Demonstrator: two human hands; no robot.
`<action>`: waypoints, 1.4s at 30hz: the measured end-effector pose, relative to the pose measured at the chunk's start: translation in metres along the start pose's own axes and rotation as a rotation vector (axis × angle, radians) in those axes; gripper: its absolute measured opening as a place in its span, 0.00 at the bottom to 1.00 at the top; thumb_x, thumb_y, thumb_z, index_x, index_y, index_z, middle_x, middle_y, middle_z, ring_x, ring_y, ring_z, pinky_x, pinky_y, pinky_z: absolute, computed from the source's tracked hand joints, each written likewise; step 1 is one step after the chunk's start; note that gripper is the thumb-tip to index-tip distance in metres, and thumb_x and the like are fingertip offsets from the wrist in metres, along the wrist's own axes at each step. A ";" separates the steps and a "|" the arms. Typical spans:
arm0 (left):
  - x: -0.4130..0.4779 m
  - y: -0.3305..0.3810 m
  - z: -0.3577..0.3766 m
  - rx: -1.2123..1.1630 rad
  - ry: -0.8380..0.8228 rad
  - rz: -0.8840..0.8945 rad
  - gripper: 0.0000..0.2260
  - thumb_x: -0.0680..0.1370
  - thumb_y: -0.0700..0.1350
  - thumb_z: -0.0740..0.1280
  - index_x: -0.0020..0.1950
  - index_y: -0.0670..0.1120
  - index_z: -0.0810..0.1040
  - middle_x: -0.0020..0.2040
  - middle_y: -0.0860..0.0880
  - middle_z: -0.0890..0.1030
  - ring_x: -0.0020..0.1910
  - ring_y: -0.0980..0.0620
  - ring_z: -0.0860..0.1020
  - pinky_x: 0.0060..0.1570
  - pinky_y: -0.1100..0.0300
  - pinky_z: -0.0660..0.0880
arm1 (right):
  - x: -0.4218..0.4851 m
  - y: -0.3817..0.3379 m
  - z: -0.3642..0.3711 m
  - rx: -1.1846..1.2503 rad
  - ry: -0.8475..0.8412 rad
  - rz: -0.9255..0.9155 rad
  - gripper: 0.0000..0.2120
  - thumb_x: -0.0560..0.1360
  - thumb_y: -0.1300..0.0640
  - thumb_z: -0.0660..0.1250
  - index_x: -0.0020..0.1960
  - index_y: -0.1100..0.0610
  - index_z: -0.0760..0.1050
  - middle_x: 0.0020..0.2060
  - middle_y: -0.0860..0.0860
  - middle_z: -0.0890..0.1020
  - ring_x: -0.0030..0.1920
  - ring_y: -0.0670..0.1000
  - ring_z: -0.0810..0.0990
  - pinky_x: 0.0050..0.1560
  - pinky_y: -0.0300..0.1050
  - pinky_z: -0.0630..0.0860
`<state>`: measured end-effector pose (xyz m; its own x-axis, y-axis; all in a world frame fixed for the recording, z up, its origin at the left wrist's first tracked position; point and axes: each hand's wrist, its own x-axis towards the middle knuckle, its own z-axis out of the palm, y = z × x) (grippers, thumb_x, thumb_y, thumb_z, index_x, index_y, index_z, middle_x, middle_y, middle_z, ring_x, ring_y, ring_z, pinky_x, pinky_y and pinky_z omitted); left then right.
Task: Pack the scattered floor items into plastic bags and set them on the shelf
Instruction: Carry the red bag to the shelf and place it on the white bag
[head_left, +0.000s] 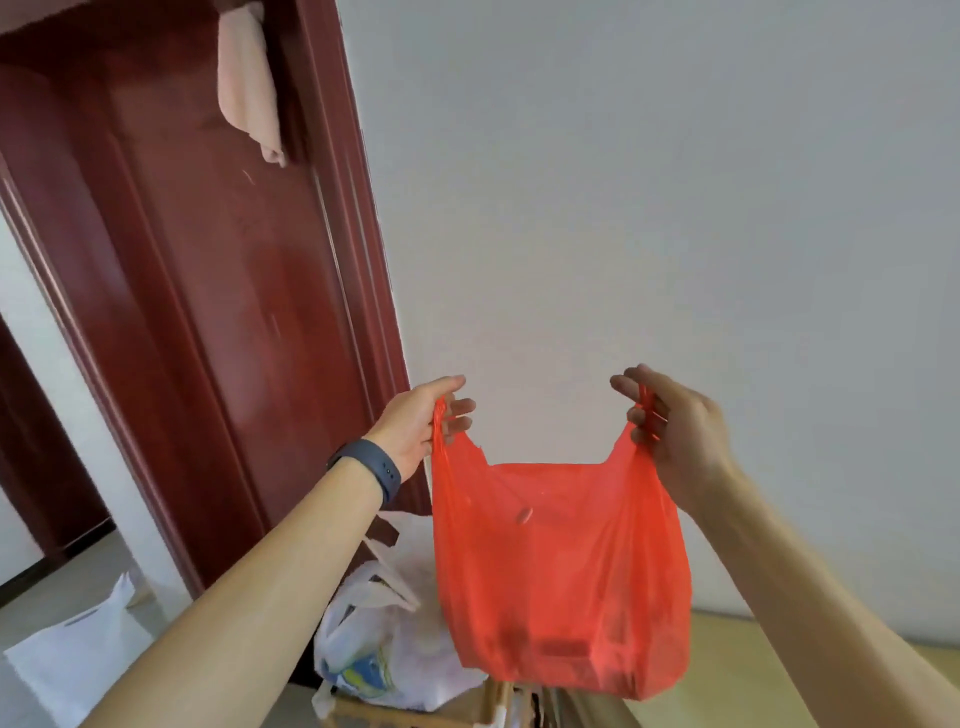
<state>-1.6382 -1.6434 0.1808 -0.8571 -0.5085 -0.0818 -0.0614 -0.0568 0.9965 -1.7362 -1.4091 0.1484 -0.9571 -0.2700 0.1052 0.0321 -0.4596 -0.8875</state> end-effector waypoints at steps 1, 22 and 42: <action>0.019 0.002 -0.001 -0.009 0.001 0.004 0.16 0.77 0.51 0.69 0.59 0.44 0.76 0.48 0.47 0.84 0.40 0.51 0.81 0.51 0.55 0.73 | 0.014 0.002 0.007 0.005 0.014 -0.022 0.08 0.76 0.53 0.69 0.51 0.58 0.81 0.48 0.52 0.87 0.33 0.47 0.72 0.36 0.42 0.68; 0.294 -0.025 -0.136 0.111 0.026 -0.122 0.17 0.76 0.53 0.68 0.56 0.40 0.80 0.37 0.49 0.80 0.29 0.51 0.74 0.37 0.56 0.74 | 0.220 0.144 0.142 -0.187 -0.086 0.104 0.11 0.78 0.56 0.67 0.54 0.62 0.80 0.47 0.54 0.87 0.35 0.50 0.79 0.38 0.43 0.71; 0.319 -0.294 -0.275 0.726 0.080 0.172 0.49 0.62 0.71 0.68 0.76 0.50 0.57 0.74 0.48 0.59 0.73 0.47 0.60 0.71 0.48 0.60 | 0.150 0.372 0.100 -0.613 0.339 0.055 0.37 0.68 0.47 0.73 0.73 0.47 0.63 0.66 0.43 0.73 0.63 0.39 0.75 0.57 0.42 0.73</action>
<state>-1.7529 -2.0258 -0.1433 -0.8472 -0.5213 0.1028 -0.2756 0.5965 0.7538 -1.8392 -1.7055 -0.1211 -0.9990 0.0452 -0.0047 0.0107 0.1341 -0.9909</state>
